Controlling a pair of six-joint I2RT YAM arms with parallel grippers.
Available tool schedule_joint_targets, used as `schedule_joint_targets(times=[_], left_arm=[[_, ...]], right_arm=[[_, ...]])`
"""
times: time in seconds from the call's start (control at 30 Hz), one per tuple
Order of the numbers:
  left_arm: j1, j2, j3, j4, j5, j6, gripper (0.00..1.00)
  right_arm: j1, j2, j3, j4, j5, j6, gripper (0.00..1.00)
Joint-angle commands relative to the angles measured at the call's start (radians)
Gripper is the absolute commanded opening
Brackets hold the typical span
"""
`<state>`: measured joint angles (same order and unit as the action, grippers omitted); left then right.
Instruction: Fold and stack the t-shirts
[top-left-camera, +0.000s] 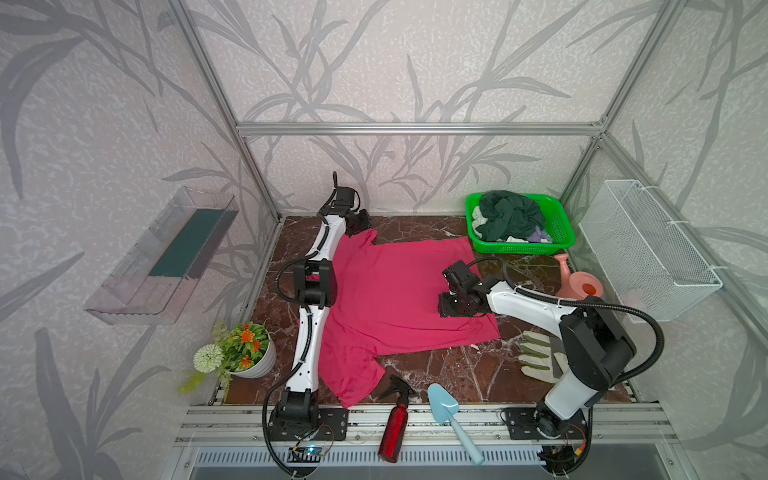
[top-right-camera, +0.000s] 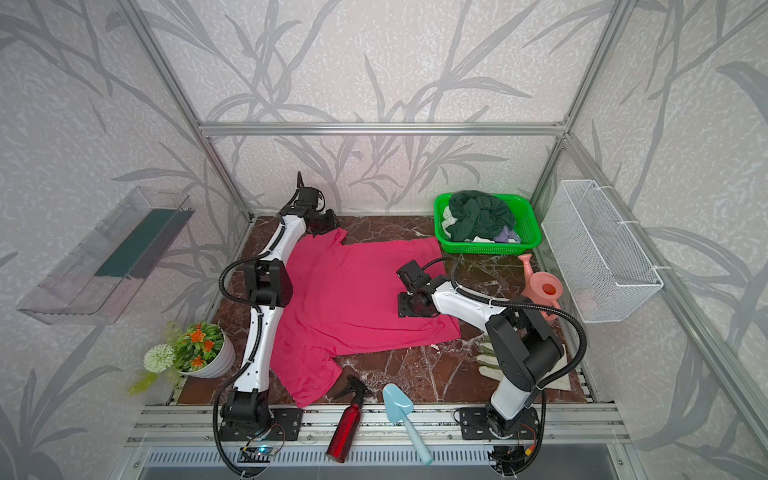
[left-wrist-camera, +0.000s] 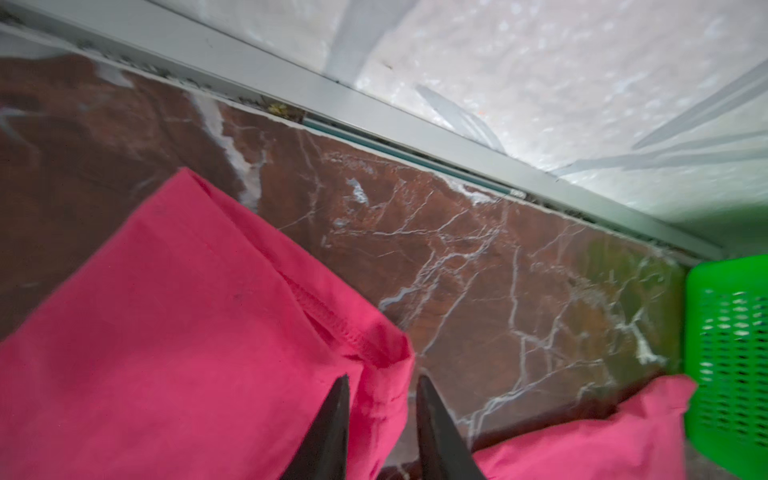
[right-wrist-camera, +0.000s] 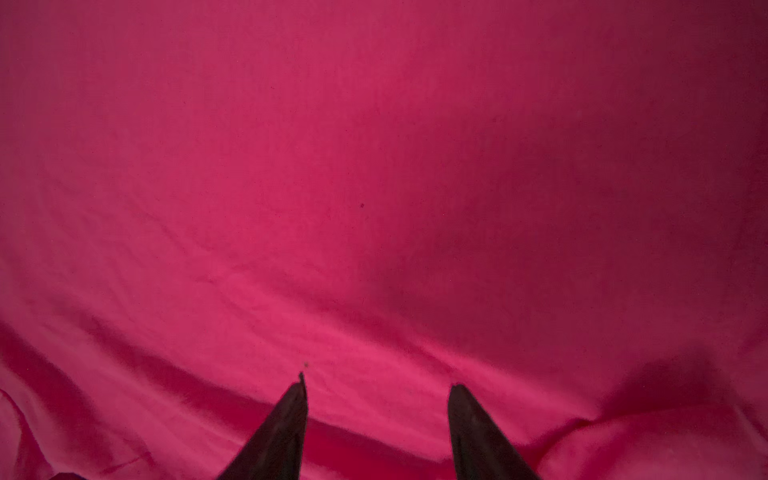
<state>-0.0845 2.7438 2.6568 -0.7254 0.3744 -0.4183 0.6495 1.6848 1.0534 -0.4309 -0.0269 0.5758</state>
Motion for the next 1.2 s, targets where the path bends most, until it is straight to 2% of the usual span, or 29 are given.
schedule_joint_targets(times=[0.0, 0.07, 0.2, 0.3, 0.43, 0.63, 0.9, 1.03, 1.17], left_arm=[[0.001, -0.008, 0.043, 0.015, 0.088, 0.056, 0.34], [0.005, -0.05, 0.014, 0.002, 0.08, 0.074, 0.34], [0.017, -0.19, -0.198, 0.025, -0.039, 0.079, 0.34], [0.034, -0.287, -0.362, 0.013, -0.181, 0.027, 0.34], [0.068, -0.377, -0.568, 0.036, -0.259, -0.053, 0.34], [0.114, -0.445, -0.778, 0.059, -0.297, -0.144, 0.33], [0.159, -0.56, -1.017, 0.049, -0.32, -0.248, 0.33], [0.184, -0.659, -1.209, 0.123, -0.323, -0.297, 0.33], [0.197, -0.731, -1.327, 0.152, -0.355, -0.309, 0.33]], right_arm=[[0.009, 0.003, 0.031, -0.017, 0.002, 0.006, 0.56], [0.011, 0.0, 0.031, -0.017, 0.002, 0.009, 0.56], [0.015, -0.006, 0.02, 0.004, 0.002, 0.017, 0.56], [0.015, -0.002, 0.019, 0.011, -0.002, 0.015, 0.56], [0.016, 0.0, 0.037, -0.007, 0.005, -0.002, 0.56], [0.013, -0.015, 0.036, -0.027, 0.021, -0.011, 0.56], [0.012, -0.017, -0.043, 0.027, 0.001, 0.013, 0.56], [0.013, -0.019, -0.06, 0.026, -0.026, 0.01, 0.56], [0.017, -0.036, -0.094, 0.02, -0.042, 0.009, 0.56]])
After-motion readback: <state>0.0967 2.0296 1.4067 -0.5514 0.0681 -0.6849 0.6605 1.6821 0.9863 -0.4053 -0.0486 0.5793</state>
